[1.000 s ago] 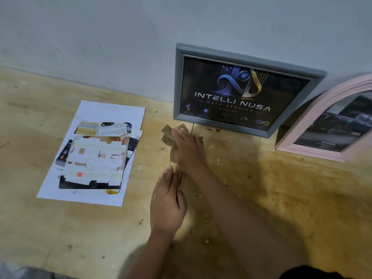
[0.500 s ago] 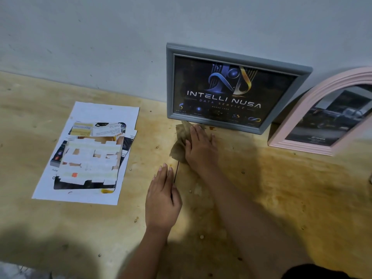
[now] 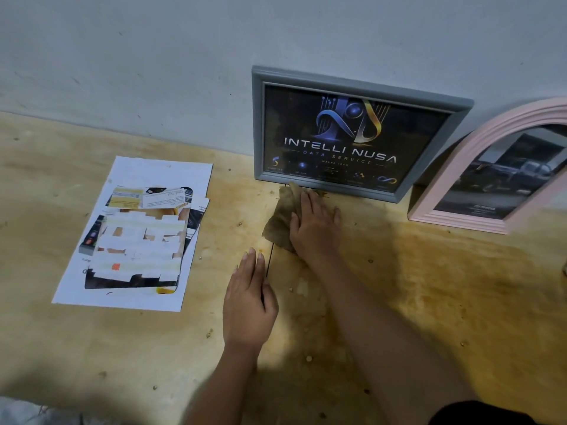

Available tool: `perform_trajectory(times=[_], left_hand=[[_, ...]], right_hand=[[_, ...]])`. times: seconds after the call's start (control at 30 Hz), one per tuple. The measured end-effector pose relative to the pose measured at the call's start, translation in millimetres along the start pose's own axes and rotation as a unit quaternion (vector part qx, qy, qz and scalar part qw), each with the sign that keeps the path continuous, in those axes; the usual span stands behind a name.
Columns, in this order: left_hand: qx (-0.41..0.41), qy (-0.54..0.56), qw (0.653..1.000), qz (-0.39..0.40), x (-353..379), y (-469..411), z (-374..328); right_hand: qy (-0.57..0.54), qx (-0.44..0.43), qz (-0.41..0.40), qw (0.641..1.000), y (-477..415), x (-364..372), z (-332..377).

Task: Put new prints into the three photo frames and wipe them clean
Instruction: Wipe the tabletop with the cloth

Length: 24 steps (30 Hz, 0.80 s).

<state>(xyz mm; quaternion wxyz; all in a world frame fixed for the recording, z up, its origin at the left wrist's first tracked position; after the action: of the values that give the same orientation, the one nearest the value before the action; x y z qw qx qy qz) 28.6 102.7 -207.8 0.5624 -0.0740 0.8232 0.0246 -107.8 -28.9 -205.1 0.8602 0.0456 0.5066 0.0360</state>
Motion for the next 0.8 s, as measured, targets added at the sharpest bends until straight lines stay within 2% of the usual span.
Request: perform_trajectory(times=[0.43, 0.8], left_hand=[[0.004, -0.001, 1.0, -0.003, -1, 0, 0], [0.007, -0.021, 1.0, -0.007, 0, 0, 1]], right_hand=[[0.018, 0.049, -0.039, 0.998, 9, -27, -43], [0.009, 0.1, -0.115, 0.988, 66, -67, -130]])
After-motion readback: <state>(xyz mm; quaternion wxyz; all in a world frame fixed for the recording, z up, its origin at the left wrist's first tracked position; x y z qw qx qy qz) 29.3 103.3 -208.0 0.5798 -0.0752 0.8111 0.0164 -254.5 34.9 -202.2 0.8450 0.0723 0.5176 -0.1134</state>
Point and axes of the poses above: each hand's wrist, its own y-axis away from the middle knuckle, its own x-axis out of the palm, z = x × y, the point moved 10 cm from there along -y, towards the middle knuckle, and after that the axes turned 15 degrees about -y, right-handed, at the moved point
